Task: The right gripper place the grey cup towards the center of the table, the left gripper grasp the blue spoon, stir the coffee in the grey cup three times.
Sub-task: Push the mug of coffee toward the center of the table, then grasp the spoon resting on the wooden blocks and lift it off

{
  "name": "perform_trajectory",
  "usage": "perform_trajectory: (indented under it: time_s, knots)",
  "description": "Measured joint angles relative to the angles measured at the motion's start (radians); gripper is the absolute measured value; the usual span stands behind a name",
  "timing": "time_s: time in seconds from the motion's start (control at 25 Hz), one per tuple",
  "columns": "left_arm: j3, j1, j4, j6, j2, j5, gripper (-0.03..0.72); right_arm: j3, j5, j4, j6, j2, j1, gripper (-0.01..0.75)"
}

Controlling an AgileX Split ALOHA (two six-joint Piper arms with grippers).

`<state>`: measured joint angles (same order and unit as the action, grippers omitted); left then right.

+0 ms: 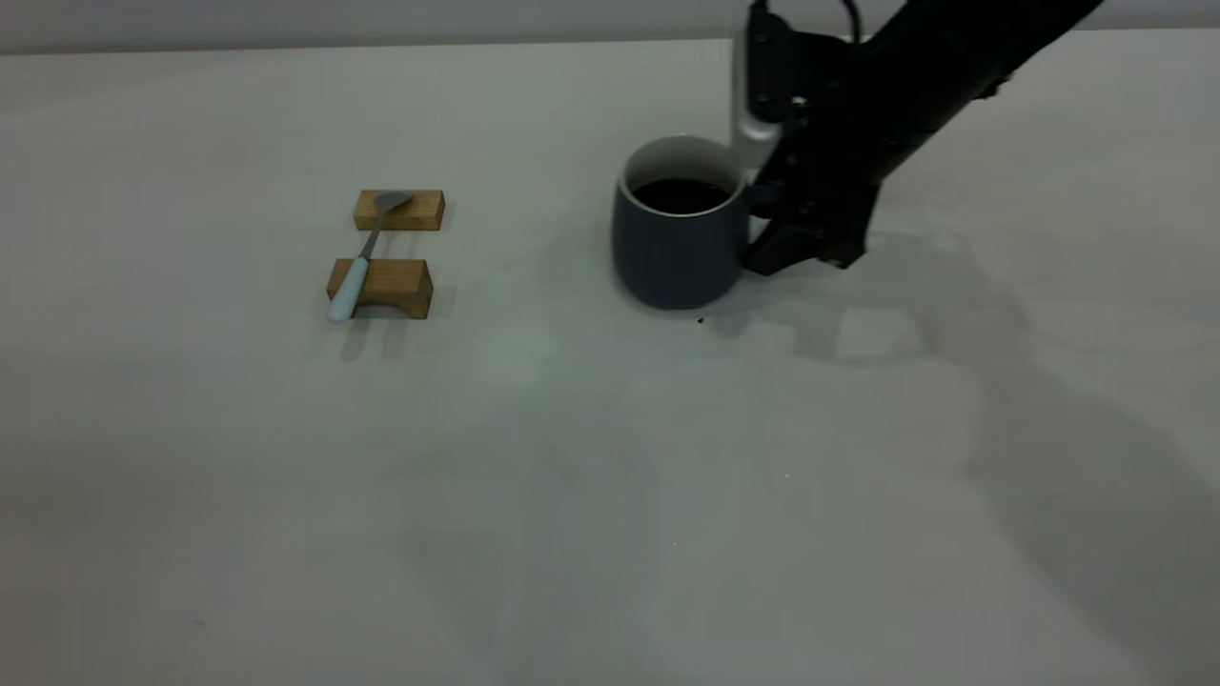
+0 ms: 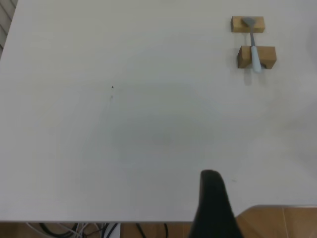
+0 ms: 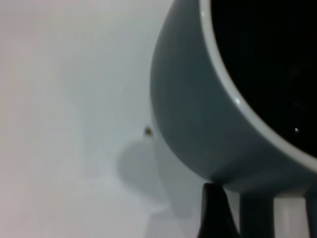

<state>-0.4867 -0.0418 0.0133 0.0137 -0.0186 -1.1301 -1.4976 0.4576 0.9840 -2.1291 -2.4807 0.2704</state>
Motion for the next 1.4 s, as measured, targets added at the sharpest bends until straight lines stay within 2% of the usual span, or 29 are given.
perform_trajectory:
  time_s: [0.2, 0.4, 0.56, 0.8, 0.96, 1.08, 1.2, 1.4]
  knots:
    - [0.000, 0.000, 0.000, 0.000, 0.000, 0.000, 0.585, -0.001, -0.022, 0.046, 0.000, 0.000, 0.029, 0.523]
    - [0.000, 0.000, 0.000, 0.000, 0.000, 0.000, 0.585, -0.001, -0.006, 0.062, 0.016, 0.002, 0.023, 0.523]
    - [0.000, 0.000, 0.000, 0.000, 0.000, 0.000, 0.585, 0.021, 0.049, 0.062, 0.075, 0.045, -0.021, 0.523]
    - [0.000, 0.000, 0.000, 0.000, 0.000, 0.000, 0.585, 0.116, 0.075, 0.059, 0.150, 0.190, -0.120, 0.523]
    - [0.000, 0.000, 0.000, 0.000, 0.000, 0.000, 0.585, 0.226, 0.174, 0.061, 0.435, 0.356, -0.186, 0.523]
    - [0.000, 0.000, 0.000, 0.000, 0.000, 0.000, 0.585, 0.319, 0.249, 0.062, 0.790, 0.525, -0.230, 0.523]
    - [0.000, 0.000, 0.000, 0.000, 0.000, 0.000, 0.585, 0.420, 0.278, 0.051, 1.101, 0.696, -0.279, 0.523]
    - [0.000, 0.000, 0.000, 0.000, 0.000, 0.000, 0.585, 0.597, 0.320, -0.147, 1.360, 1.023, -0.327, 0.523]
